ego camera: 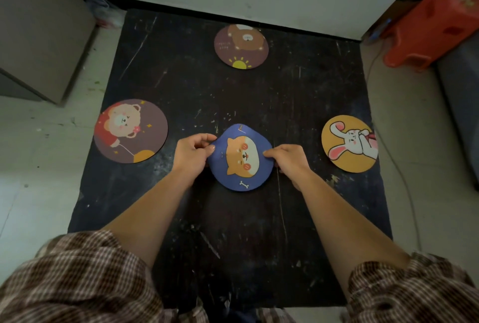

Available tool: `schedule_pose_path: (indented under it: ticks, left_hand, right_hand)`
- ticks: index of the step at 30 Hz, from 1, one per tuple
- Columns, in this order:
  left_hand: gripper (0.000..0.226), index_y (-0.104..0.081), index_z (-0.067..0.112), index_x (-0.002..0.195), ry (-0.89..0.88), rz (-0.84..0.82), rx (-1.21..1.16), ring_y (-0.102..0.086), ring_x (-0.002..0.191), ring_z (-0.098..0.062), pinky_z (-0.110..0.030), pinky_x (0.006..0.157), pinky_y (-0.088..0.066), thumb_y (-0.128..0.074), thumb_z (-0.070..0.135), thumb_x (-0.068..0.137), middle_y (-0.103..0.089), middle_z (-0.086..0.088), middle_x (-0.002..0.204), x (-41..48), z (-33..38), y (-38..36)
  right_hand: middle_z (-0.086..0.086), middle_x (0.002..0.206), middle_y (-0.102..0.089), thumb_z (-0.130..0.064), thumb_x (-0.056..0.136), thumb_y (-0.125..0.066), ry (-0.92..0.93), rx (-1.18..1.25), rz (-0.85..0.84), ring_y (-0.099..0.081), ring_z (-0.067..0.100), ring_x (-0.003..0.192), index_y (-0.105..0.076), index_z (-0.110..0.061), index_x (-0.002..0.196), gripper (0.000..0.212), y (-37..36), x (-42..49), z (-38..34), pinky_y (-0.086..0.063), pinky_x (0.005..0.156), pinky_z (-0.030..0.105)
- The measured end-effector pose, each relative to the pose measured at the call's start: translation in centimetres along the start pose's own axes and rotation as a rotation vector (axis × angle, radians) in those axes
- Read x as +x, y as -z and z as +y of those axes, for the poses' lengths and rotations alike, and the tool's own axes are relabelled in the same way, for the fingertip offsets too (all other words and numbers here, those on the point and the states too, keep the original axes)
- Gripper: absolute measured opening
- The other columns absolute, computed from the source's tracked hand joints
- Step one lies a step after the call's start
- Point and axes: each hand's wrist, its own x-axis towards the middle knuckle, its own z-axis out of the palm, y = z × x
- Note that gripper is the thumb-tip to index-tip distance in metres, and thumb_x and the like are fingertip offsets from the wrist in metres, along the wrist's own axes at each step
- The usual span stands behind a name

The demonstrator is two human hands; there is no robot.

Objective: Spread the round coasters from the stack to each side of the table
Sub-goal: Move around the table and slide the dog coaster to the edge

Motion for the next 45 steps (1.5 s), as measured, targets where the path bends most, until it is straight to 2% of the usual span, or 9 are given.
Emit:
schedule_pose_path:
  ticks: [5, 8, 11, 16, 19, 25, 35, 40, 45]
  left_hand:
    - [0.017, -0.069, 0.011, 0.096, 0.005, -0.203, 0.067, -0.063, 0.069, -0.014, -0.031, 0.063, -0.052, -0.059, 0.001, 0.087, -0.068, -0.005, 0.078, -2.2, -0.2, 1.1]
    - [0.018, -0.071, 0.015, 0.092, -0.003, -0.244, 0.083, -0.063, 0.056, -0.001, -0.017, 0.047, -0.047, -0.059, 0.002, 0.087, -0.070, 0.007, 0.066, -4.3, -0.7, 0.9]
    - [0.014, -0.072, 0.015, 0.094, -0.043, -0.126, 0.107, -0.062, 0.062, -0.006, -0.018, 0.053, -0.048, -0.065, 0.007, 0.084, -0.069, 0.002, 0.074, -6.2, -1.9, 0.5]
    - [0.030, -0.067, 0.007, 0.105, 0.069, 0.063, 0.069, -0.064, 0.084, -0.020, -0.036, 0.075, -0.053, -0.072, 0.022, 0.080, -0.068, -0.008, 0.092, -11.0, -6.6, -0.4]
    - [0.030, -0.066, 0.001, 0.107, 0.157, 0.068, -0.035, -0.064, 0.081, -0.021, -0.031, 0.067, -0.052, -0.068, 0.018, 0.083, -0.068, -0.010, 0.091, -14.1, -9.7, -0.8]
    - [0.027, -0.066, 0.003, 0.108, 0.206, 0.090, -0.080, -0.065, 0.092, -0.026, -0.033, 0.072, -0.051, -0.067, 0.008, 0.082, -0.069, -0.013, 0.102, -18.6, -13.0, -1.2]
    - [0.041, -0.062, 0.013, 0.118, 0.124, 0.105, 0.150, -0.064, 0.090, -0.023, -0.038, 0.078, -0.053, -0.068, 0.004, 0.078, -0.070, -0.011, 0.098, -19.8, -12.9, -2.3]
    - [0.034, -0.067, 0.013, 0.109, 0.066, 0.228, 0.206, -0.062, 0.081, -0.014, -0.023, 0.068, -0.043, -0.069, 0.003, 0.077, -0.069, -0.003, 0.089, -19.2, -12.9, -1.9]
    - [0.029, -0.069, 0.011, 0.105, 0.044, 0.233, 0.201, -0.062, 0.080, -0.013, -0.020, 0.067, -0.044, -0.066, 0.001, 0.078, -0.069, -0.003, 0.090, -19.3, -13.5, -1.5]
  right_hand:
    - [0.003, 0.117, -0.054, -0.016, 0.073, -0.077, 0.168, -0.075, -0.101, -0.050, 0.020, 0.112, -0.053, -0.022, 0.130, 0.062, 0.8, -1.9, 1.8, -0.044, 0.093, 0.037]
    - [0.004, 0.107, -0.066, -0.014, 0.076, -0.074, 0.256, -0.112, -0.247, -0.059, 0.020, 0.105, -0.067, -0.020, 0.110, 0.035, 0.7, -3.5, 2.6, -0.049, 0.091, 0.040]
    - [0.007, 0.092, -0.073, -0.013, 0.082, -0.069, 0.297, -0.173, -0.278, -0.066, 0.019, 0.092, -0.073, -0.015, 0.092, 0.011, 0.8, -5.2, 3.7, -0.052, 0.089, 0.044]
    - [0.003, 0.102, -0.070, -0.012, 0.084, -0.068, 0.184, -0.034, -0.268, -0.062, 0.012, 0.090, -0.070, -0.014, 0.102, 0.018, 1.3, -7.6, 7.1, -0.048, 0.066, 0.025]
    - [0.002, 0.108, -0.067, -0.012, 0.084, -0.068, 0.109, 0.029, -0.253, -0.059, 0.010, 0.090, -0.067, -0.013, 0.114, 0.030, 1.4, -8.9, 9.7, -0.040, 0.058, 0.021]
    - [-0.003, 0.087, -0.068, -0.012, 0.084, -0.068, 0.012, 0.118, -0.231, -0.061, 0.011, 0.079, -0.070, -0.019, 0.091, 0.010, 1.3, -11.1, 14.7, -0.042, 0.054, 0.022]
    - [0.006, 0.107, -0.068, -0.013, 0.086, -0.067, -0.063, 0.287, -0.096, -0.062, 0.021, 0.099, -0.066, -0.011, 0.112, 0.027, 0.1, -12.4, 17.5, -0.049, 0.067, 0.029]
    - [0.001, 0.089, -0.061, -0.018, 0.086, -0.066, 0.062, 0.041, -0.021, -0.059, 0.016, 0.084, -0.060, -0.014, 0.098, 0.014, -0.6, -12.8, 18.0, -0.054, 0.067, 0.033]
    - [-0.007, 0.071, -0.056, -0.018, 0.086, -0.065, 0.224, -0.187, 0.057, -0.053, 0.007, 0.065, -0.062, -0.014, 0.084, 0.005, -1.1, -13.4, 18.3, -0.037, 0.052, 0.020]
